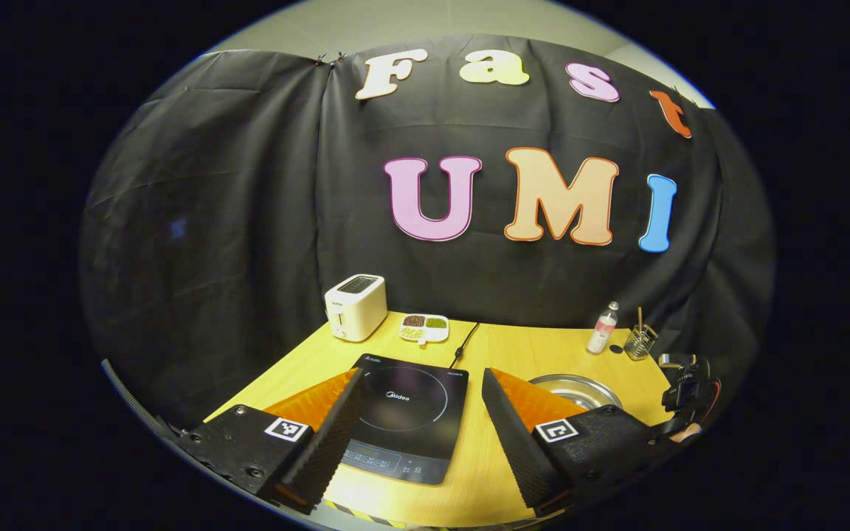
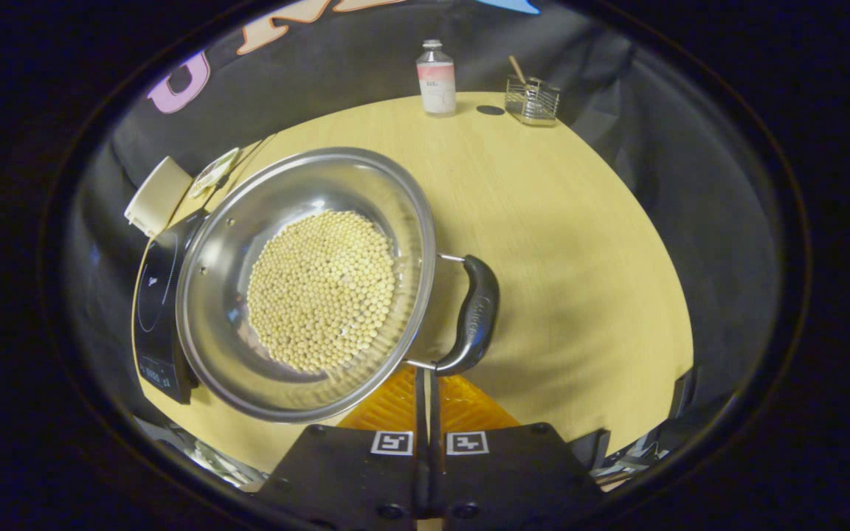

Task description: First push the handle of the pot to place it horizontally, then grasp the pot with both hands and set it on the induction cooktop.

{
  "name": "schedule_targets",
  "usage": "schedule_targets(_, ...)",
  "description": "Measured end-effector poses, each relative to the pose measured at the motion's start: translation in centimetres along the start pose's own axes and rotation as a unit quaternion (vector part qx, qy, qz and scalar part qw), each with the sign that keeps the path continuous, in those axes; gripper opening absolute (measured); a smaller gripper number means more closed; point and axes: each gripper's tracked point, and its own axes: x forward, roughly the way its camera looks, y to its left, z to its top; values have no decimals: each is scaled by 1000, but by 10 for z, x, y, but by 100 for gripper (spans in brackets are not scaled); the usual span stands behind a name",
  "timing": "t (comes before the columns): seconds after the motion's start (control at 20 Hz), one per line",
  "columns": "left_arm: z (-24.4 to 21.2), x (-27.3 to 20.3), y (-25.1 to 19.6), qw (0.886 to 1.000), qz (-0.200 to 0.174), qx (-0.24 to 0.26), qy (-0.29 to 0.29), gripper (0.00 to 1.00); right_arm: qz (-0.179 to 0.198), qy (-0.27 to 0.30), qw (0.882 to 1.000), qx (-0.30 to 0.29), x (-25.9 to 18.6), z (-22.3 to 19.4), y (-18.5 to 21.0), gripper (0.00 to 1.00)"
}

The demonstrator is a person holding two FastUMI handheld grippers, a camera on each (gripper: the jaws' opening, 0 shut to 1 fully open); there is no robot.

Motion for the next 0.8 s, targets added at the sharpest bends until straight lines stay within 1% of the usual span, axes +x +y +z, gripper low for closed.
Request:
schedule_targets(0.05,-1,1,0,1000,1,1,2,96,-2,-1,1000,0,1,6,-2,0)
schedule_targets(0.1,-2,2,-1,1000,2,2,4,96,-3,-1,1000,1,4,9,-4,0)
schedule_targets(0.15,-3,1,-3,1000,3,1,6,93,-4,-3,1000,0,6,14,-7,3)
schedule_targets(0.2,-4,2,-3,1000,4,1,8,96,-5,-4,1000,-3,7,18,-9,3)
schedule_targets(0.25,-6,1,-4,1000,6,0,10,96,-5,-5,1000,-4,9,23,-11,3)
schedule_targets(0.3,-6,1,-5,1000,8,-1,11,92,-5,-6,1000,-6,9,25,-13,0)
schedule_targets(0.35,-6,0,-6,1000,10,-2,10,96,-5,-8,1000,-9,11,30,-14,3)
schedule_targets(0.4,-7,1,-6,1000,13,-3,9,96,-5,-10,1000,-12,13,34,-14,3)
schedule_targets(0.45,-8,1,-6,1000,18,-4,10,92,-5,-11,1000,-15,14,37,-16,3)
schedule_targets(0.5,-9,1,-6,1000,21,-6,12,93,-4,-13,1000,-18,15,39,-16,3)
schedule_targets(0.55,-12,2,-9,1000,24,-9,15,96,-2,-14,1000,-19,16,43,-17,3)
schedule_targets(0.6,-13,3,-11,999,25,-11,19,93,-1,-14,1000,-19,18,45,-17,2)
schedule_targets(0.65,-16,3,-13,999,25,-12,23,96,2,-13,1000,-19,19,47,-18,2)
schedule_targets(0.7,-18,3,-16,999,26,-11,25,96,4,-13,1000,-20,20,47,-18,3)
schedule_targets(0.75,-19,3,-18,999,27,-9,27,93,7,-13,1000,-21,19,48,-18,2)
schedule_targets(0.8,-19,4,-20,999,28,-7,28,96,10,-15,1000,-23,20,49,-17,2)
